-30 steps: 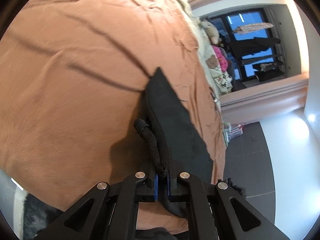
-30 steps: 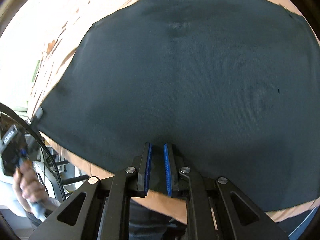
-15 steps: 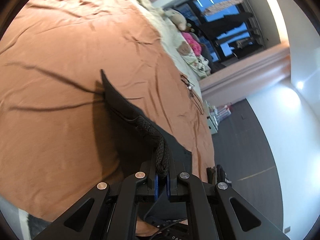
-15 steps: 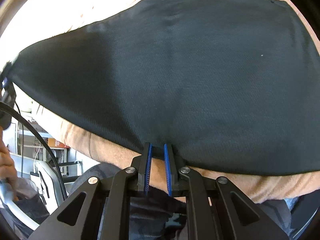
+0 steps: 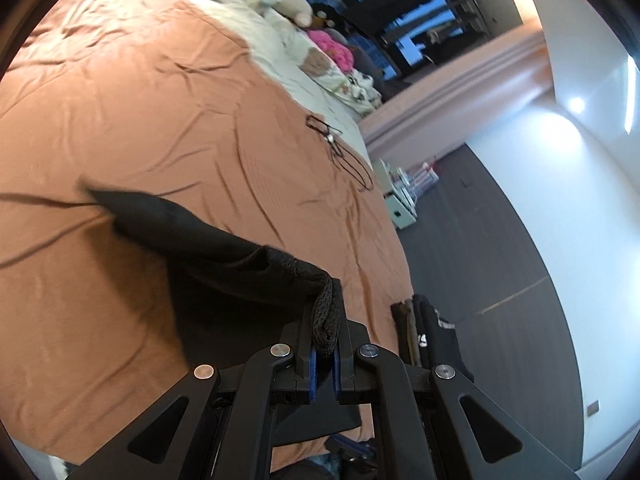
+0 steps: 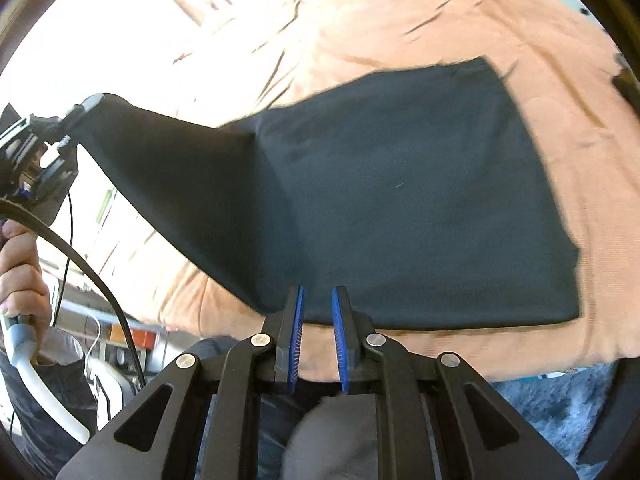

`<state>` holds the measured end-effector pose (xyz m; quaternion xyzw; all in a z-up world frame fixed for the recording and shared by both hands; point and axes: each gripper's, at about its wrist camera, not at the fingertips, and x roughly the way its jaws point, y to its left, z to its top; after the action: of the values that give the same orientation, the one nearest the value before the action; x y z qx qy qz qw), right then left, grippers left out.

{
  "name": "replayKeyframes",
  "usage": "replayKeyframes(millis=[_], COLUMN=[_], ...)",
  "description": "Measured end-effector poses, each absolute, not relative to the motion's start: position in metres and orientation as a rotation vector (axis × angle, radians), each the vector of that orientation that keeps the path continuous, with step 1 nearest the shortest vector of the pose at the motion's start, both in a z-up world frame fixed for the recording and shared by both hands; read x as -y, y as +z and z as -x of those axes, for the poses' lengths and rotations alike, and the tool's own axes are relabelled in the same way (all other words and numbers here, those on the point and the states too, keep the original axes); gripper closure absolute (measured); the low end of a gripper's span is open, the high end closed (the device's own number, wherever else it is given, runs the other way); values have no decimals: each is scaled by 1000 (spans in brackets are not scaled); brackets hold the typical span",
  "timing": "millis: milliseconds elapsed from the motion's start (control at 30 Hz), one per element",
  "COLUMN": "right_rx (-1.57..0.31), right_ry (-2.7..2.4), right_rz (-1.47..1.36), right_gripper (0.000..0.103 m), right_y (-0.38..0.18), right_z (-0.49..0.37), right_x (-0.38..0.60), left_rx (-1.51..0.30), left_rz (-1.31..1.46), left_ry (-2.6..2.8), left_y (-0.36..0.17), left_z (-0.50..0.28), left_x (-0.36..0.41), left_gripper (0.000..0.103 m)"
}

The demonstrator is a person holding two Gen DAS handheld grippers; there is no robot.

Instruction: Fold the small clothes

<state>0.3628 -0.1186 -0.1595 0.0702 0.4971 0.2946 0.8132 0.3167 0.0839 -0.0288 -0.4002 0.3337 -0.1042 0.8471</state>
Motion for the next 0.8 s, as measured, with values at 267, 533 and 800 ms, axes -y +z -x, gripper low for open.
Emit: replayKeyframes(millis=[267,533,800], right_rx=[-990,-988,-997], right_ry=[571,512,470], right_rz=[-229,-333,-391], right_gripper=[69,69,69], right_y=[-150,-131,-129], right_z=[-358,-362,-351], right_x=[178,245,288], left_rx=[-757,-839,-948], left_rz=[775,700,643], left_ry=[-291,-372,-442], left_y=[-22,-35,-64], left_z=[-348,-367,-384], left_x=[-32,28,88], left_gripper=[98,98,98])
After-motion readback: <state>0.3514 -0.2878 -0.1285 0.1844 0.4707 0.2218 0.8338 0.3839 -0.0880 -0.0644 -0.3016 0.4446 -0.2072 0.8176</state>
